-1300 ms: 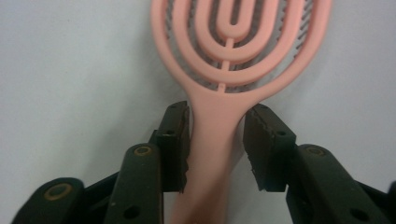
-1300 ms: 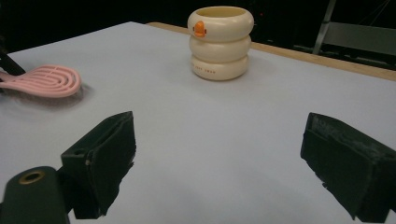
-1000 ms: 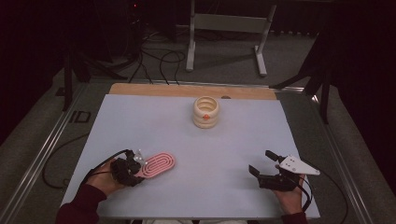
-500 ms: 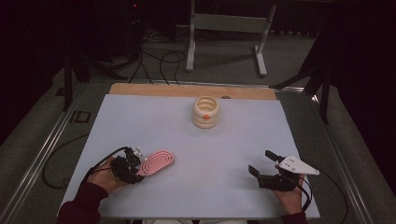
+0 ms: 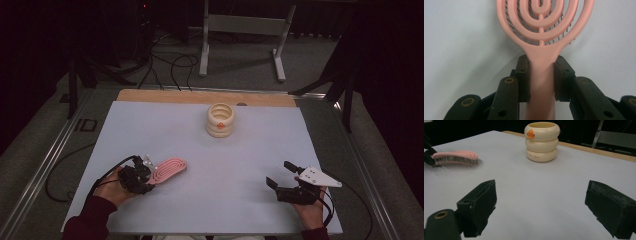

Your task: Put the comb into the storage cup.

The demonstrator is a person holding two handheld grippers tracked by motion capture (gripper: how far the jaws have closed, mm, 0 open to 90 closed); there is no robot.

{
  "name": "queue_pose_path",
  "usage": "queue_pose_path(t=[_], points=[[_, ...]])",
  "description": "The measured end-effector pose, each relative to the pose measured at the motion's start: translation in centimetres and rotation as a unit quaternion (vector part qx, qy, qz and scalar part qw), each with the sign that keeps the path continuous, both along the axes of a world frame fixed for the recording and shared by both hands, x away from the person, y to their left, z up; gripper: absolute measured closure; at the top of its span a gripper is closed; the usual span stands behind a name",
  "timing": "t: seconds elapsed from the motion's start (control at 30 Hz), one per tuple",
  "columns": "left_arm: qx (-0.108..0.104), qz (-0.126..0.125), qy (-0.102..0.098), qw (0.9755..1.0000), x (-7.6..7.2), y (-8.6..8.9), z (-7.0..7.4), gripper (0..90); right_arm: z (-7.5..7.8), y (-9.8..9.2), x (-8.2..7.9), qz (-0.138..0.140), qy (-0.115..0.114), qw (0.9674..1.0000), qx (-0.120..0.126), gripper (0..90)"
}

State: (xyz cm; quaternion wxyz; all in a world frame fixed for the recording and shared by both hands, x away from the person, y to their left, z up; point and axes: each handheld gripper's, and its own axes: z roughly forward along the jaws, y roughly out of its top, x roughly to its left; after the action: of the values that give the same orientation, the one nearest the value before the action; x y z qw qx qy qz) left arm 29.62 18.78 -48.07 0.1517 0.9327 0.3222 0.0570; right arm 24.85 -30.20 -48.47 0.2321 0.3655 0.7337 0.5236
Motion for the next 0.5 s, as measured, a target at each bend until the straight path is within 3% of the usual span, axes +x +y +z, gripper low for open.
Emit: queue_pose_path(t=[0.5], points=[[-0.001,0.025,-0.044,0.9987,-0.02,0.07,0.62,71.2,0.05,-0.01,-0.03,-0.001,0.000,1.0000,-0.001,10.1]])
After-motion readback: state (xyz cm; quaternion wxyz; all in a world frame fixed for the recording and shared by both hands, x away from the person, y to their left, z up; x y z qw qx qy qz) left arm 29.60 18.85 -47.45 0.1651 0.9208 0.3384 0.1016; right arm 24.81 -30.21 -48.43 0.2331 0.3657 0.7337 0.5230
